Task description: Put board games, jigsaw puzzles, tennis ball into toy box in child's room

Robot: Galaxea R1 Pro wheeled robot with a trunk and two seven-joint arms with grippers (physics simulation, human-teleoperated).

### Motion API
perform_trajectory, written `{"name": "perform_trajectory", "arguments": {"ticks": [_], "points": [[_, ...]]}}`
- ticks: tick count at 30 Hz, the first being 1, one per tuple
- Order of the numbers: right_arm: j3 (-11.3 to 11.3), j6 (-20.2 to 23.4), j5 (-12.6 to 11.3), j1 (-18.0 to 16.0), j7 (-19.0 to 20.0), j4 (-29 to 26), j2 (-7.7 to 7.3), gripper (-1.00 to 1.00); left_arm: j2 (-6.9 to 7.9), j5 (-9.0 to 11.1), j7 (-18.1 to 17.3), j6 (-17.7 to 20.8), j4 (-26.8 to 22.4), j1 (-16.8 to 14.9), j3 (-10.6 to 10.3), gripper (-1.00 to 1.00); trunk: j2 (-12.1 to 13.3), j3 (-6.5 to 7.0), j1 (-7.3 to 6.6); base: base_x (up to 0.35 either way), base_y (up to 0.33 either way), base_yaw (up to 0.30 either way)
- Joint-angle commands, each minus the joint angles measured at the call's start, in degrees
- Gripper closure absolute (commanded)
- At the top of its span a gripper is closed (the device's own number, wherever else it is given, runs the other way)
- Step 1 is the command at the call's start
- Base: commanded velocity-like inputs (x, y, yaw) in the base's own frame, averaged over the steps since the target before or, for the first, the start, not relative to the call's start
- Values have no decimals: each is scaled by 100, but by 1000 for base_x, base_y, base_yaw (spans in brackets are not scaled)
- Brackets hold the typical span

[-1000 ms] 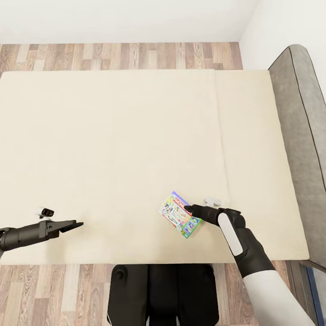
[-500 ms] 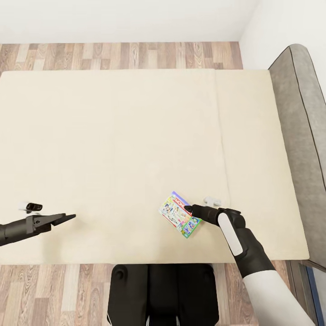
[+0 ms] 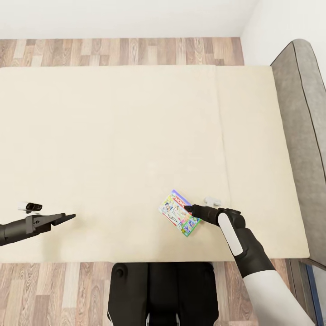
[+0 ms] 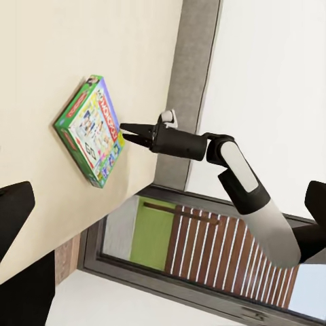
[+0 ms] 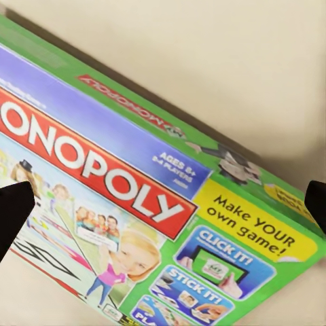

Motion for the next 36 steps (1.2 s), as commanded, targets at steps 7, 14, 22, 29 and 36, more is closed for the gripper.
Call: {"name": "perform_trajectory", "arguments": {"ticks": [7,14,22,29,36], "points": [[2,16,-46,-2,-44,-8,0,-100,2,0,-21,60,-1,-1,-7,-100,-9,-57,3,0,0,0],[2,12,-46,-2,-45,-8,0,-100,2,0,-21,59,-1,-1,-9,-100,-9,-109,3,0,0,0],[5,11,-44,-2,-47,-6,0,-100,-6,0,-21,59,-1,-1,-11,-100,-9,-168,3,0,0,0],[10,11,-44,-2,-45,-2,0,-100,-6,0,-21,61,-1,-1,-11,-100,-9,-220,3,0,0,0],[18,11,-39,8,-40,-2,0,-100,-7,0,-21,61,-1,-1,-11,-100,-9,-240,3,0,0,0]]}}
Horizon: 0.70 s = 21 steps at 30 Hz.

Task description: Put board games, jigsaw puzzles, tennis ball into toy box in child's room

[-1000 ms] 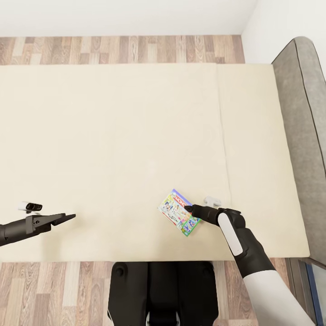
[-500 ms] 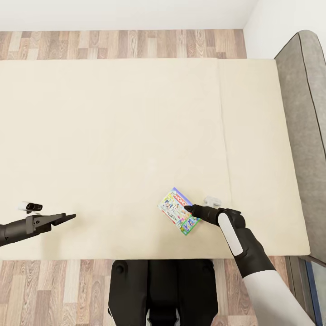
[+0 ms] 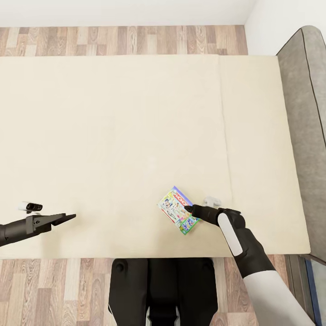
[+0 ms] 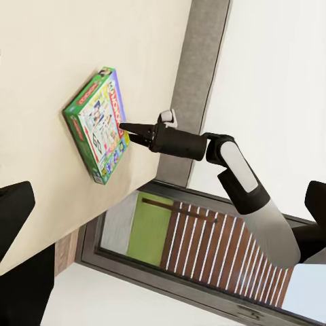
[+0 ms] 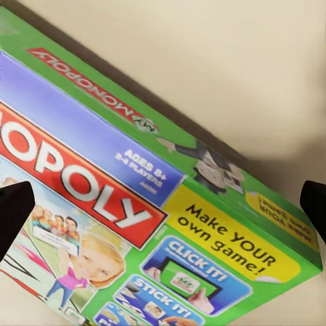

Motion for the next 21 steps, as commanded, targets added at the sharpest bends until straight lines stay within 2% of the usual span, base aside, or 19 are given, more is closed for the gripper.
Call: {"name": "perform_trajectory", "arguments": {"ticks": [1,21], "points": [[6,25,-104,3,-47,17,1,-100,2,-1,-21,60,0,-2,-3,-100,-7,-7,5,0,0,0],[41,25,-115,9,-89,186,29,-100,-7,-1,-21,67,-4,-2,-29,-100,-7,-8,5,0,0,0]]}}
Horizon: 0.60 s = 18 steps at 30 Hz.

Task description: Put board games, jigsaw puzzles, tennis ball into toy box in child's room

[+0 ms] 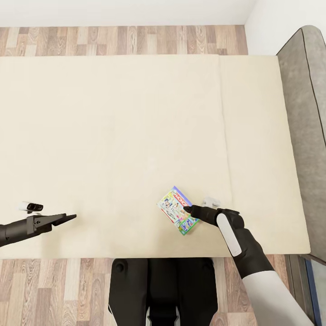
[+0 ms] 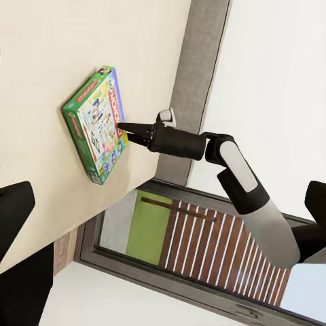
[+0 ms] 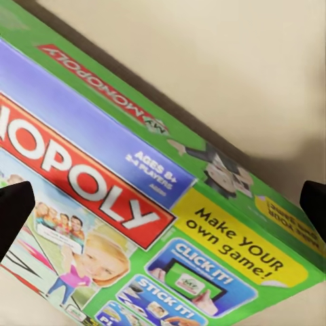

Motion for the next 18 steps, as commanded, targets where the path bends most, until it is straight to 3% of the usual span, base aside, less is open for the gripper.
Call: {"name": "perform_trajectory", "arguments": {"ticks": [1,18], "points": [[3,25,-79,0,-54,183,3,-100,2,-1,-21,61,-2,-2,-3,-100,-7,-6,5,0,0,0],[-16,59,-174,-26,-16,185,44,-100,-12,-1,-21,60,1,-2,-12,-100,-7,-6,5,0,0,0]]}}
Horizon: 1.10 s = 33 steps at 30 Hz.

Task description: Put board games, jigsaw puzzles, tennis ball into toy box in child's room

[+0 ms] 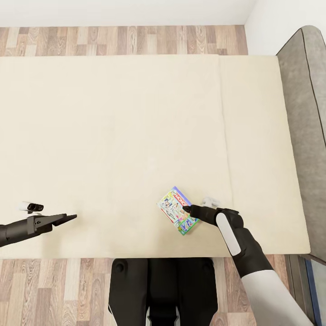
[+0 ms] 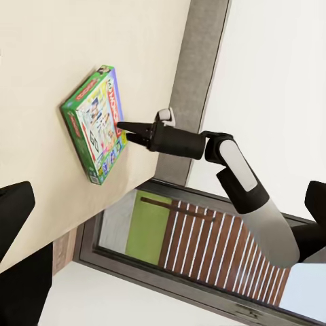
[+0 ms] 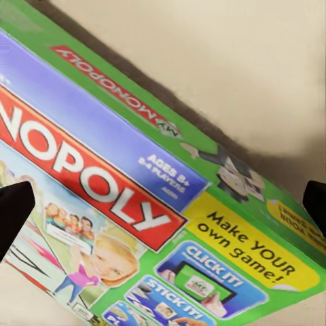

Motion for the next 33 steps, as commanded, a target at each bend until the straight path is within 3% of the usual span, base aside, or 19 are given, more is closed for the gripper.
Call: {"name": "perform_trajectory", "arguments": {"ticks": [1,19,29,33], "points": [[1,15,-164,1,-35,161,3,-100,0,-2,-21,61,-1,-3,-4,-100,-7,-6,5,0,0,0],[-30,29,-190,0,-6,168,-2,-100,-11,-2,-21,60,-2,-3,-4,-100,-7,-6,5,0,0,0],[-13,86,-157,0,-3,-135,271,-100,-320,-11,-2,-17,105,-3,-153,-100,-7,-6,5,0,0,0],[-13,86,-157,0,-2,-132,299,-100,-393,-13,-3,-18,109,-3,-167,-100,-7,-6,5,0,0,0]]}}
